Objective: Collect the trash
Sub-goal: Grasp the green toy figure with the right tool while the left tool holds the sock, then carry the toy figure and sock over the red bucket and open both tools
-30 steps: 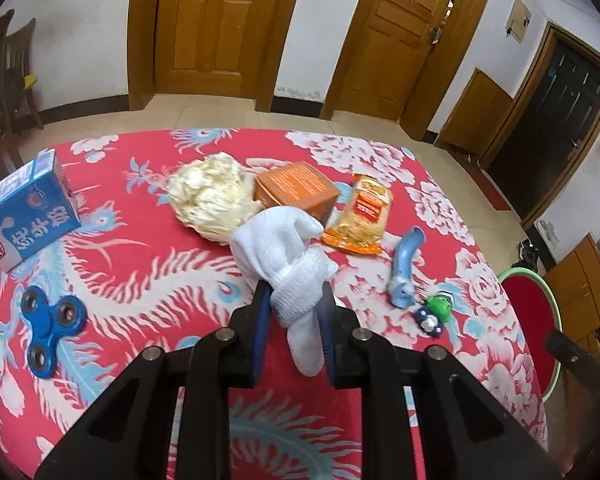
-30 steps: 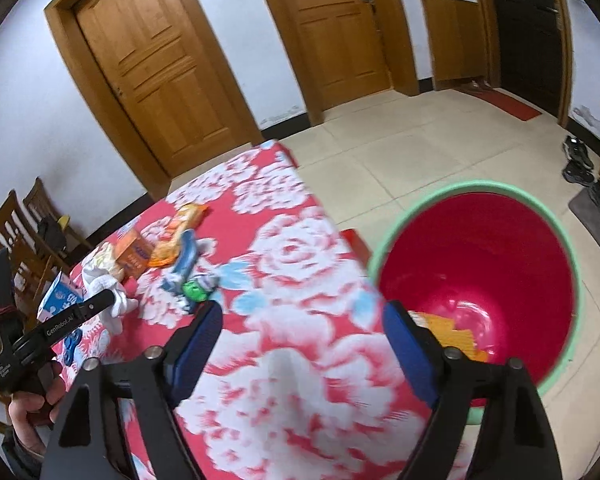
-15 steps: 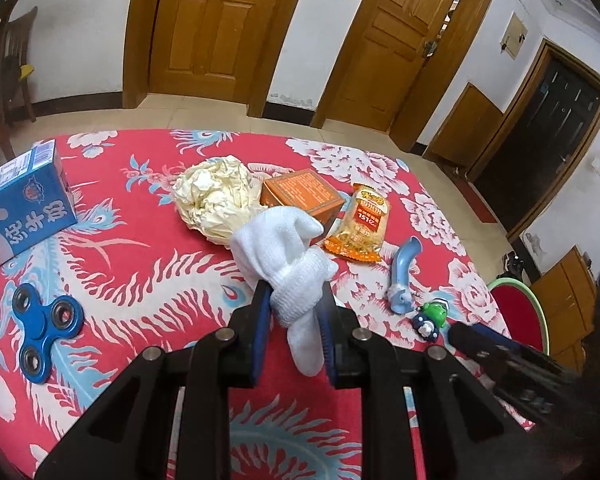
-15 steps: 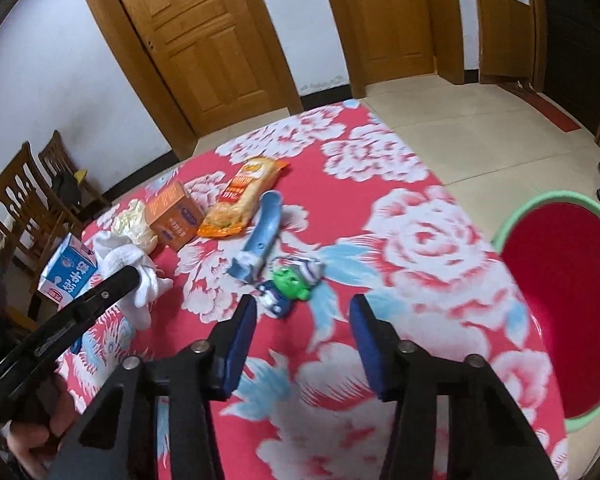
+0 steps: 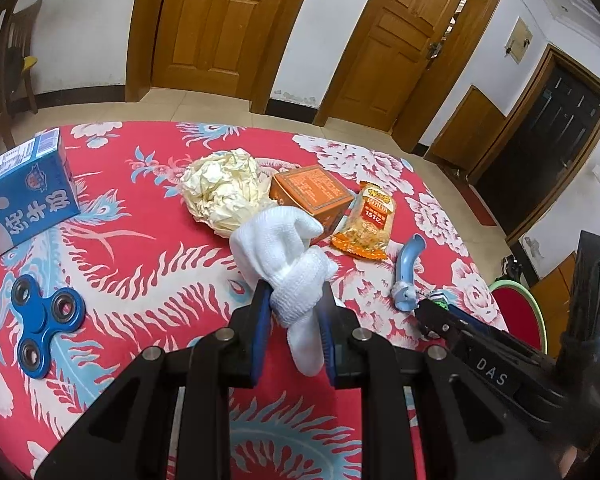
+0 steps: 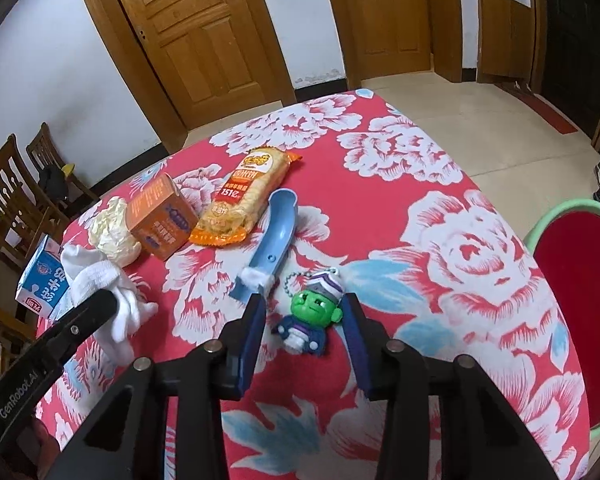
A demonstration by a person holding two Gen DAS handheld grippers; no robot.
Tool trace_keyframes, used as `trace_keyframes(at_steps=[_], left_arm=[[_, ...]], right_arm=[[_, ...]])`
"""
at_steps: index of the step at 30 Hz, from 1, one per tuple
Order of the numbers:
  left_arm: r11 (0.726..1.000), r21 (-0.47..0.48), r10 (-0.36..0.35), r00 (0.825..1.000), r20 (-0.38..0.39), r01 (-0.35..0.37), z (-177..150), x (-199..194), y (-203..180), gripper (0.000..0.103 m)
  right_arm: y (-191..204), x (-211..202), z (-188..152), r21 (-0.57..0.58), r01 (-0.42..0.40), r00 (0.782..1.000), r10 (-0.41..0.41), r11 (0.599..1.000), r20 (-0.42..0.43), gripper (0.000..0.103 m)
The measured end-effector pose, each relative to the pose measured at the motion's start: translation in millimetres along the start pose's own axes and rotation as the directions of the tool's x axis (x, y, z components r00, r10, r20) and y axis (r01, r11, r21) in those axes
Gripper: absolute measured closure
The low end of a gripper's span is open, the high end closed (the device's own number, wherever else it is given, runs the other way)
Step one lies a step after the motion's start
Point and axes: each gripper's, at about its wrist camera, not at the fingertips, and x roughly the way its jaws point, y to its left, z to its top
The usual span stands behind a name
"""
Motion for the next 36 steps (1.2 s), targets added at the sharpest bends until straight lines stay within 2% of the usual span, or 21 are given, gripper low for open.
trace_keyframes(at_steps=[2,5,11,19,26,36], left_arm=[[1.000,0.002,0.003,1.000,-0.002,-0.003,-1,1,-1,0.081],[1.000,0.009,0.005,1.000,-0.005,-0.005,-1,3,-3,0.081],[1.000,0.020,0.007,1.000,-0.008,-0.007,-2,6,-6,0.081],[0.999,0.044,0.025,1.000,-0.010,-0.025,-5,10,-11,0.081],[0.997,0.065,0.038,0.999,-0.002,-0.038,-4,5,-22,0.081],[0.994,0.106,-0.012,1.000,0.004,0.012,-4,-15,-53,0.081]], right_arm=[[0,0,0,-0.008,0.007,1.000,-0.007,1.000,0.007,0.064],[-1,1,0,-0.019,0.023,1.000,-0.023,1.000,0.019,0.074],[-8,-1,-1,0.009,-0.024,1.000,0.024,1.000,0.013,0.075],[-17,-30,-4,0.028,-0.085,0.995,0.083,0.996,0.056,0.075],[-36,-63,-8,0.036,-0.106,0.990,0.102,0.994,0.097,0.075],[-75,-119,-14,0.067,-0.094,0.979,0.079,0.993,0.190,0.075]])
